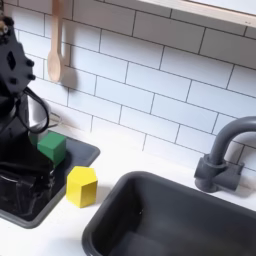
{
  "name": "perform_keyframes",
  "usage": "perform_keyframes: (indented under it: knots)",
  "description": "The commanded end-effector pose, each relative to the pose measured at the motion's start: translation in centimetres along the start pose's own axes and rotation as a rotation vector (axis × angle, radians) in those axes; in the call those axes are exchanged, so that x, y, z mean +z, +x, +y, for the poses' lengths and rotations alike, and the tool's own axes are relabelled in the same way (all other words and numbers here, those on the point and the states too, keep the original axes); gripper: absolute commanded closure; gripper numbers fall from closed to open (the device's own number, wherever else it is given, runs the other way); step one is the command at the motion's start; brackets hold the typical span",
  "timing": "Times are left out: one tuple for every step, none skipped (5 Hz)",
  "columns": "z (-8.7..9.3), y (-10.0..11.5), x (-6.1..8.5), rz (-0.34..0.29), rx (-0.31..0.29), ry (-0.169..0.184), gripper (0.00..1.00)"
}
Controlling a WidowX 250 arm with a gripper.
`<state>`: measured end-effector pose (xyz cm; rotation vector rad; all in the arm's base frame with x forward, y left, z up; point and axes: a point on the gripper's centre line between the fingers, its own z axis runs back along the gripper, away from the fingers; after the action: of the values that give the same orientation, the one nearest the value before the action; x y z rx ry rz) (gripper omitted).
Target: Reach green block
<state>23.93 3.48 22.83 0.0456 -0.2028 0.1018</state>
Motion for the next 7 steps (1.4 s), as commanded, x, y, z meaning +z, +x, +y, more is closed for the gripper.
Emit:
perform_keyframes:
  knots:
    - [0.5, 2.1, -0.7, -0.019, 0.014, 0.004, 0.00]
    - [0.4, 2.9, -0.8, -0.026, 0.009, 0.004, 0.00]
    - [0.8, 3.9, -0.9, -0.038, 0.021, 0.009, 0.00]
    - [0.8, 5.0, -1.2, -0.051, 0.027, 0.011, 0.00]
    - [1.0, 6.1, -1.5, -0.054, 0.049, 0.012, 0.00]
    - [1.4, 7.0, -1.7, -0.059, 0.065, 0.013, 0.00]
    - [1.7, 8.1, -2.0, -0.067, 0.057, 0.017, 0.00]
